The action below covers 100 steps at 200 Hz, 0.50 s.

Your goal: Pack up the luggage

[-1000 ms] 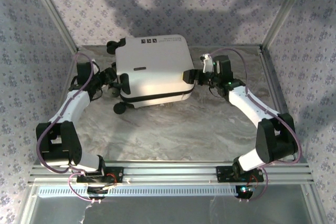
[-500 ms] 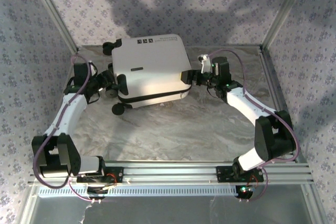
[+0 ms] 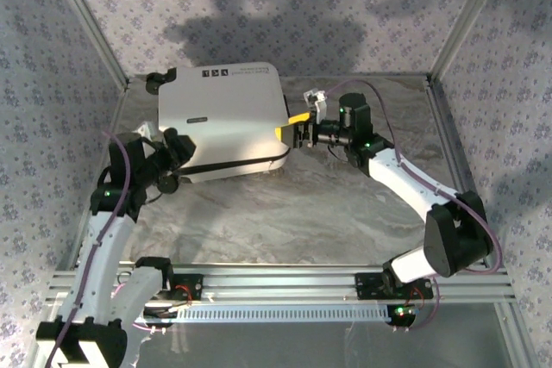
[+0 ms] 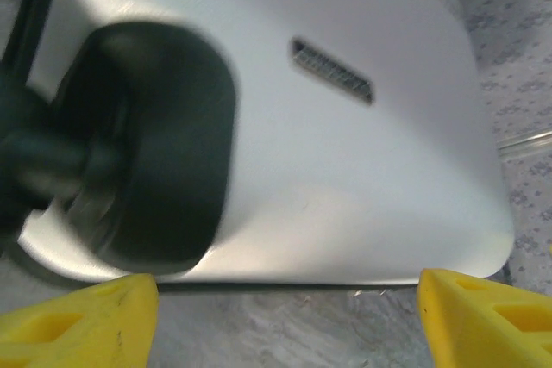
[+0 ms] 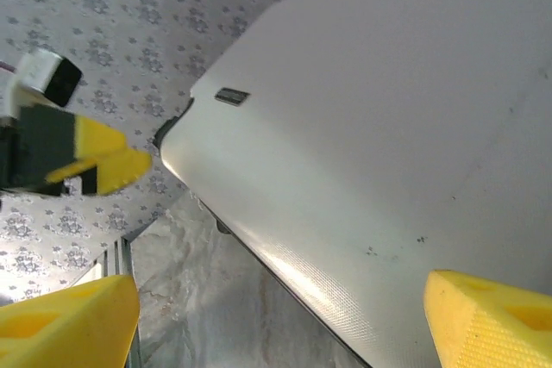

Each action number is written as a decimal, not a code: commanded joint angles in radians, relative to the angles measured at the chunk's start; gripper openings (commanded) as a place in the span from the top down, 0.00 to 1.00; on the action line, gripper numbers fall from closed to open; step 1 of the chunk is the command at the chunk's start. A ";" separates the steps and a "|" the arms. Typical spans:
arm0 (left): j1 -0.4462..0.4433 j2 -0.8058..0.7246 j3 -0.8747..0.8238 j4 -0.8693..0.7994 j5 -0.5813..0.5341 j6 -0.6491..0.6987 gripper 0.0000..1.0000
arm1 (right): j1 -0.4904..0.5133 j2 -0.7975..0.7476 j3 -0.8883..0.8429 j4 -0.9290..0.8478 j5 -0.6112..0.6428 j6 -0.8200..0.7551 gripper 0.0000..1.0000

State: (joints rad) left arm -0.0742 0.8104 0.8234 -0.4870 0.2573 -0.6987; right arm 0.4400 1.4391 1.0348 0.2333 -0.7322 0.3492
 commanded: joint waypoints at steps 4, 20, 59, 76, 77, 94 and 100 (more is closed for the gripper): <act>0.002 -0.092 -0.048 -0.094 -0.084 -0.088 0.21 | -0.003 -0.038 0.004 0.020 -0.022 -0.028 0.13; 0.004 -0.149 -0.075 -0.130 -0.169 -0.112 0.20 | -0.003 -0.055 -0.006 -0.001 -0.010 -0.043 0.13; 0.011 -0.131 -0.081 -0.099 -0.214 -0.144 0.16 | -0.005 -0.072 -0.024 -0.033 0.010 -0.069 0.13; 0.027 -0.073 -0.078 -0.061 -0.205 -0.160 0.16 | -0.008 -0.079 -0.034 -0.044 0.022 -0.078 0.13; 0.029 -0.070 -0.078 -0.058 -0.204 -0.162 0.16 | -0.008 -0.079 -0.035 -0.045 0.023 -0.078 0.13; 0.054 -0.022 -0.082 -0.007 -0.191 -0.184 0.16 | -0.016 -0.088 -0.050 -0.048 0.029 -0.081 0.12; 0.067 -0.011 -0.082 0.009 -0.189 -0.191 0.16 | -0.021 -0.091 -0.056 -0.049 0.030 -0.082 0.12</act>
State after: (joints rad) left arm -0.0406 0.7509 0.7361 -0.5598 0.0731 -0.8417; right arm 0.4343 1.3811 1.0050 0.2062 -0.7177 0.2970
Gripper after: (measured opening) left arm 0.836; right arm 0.876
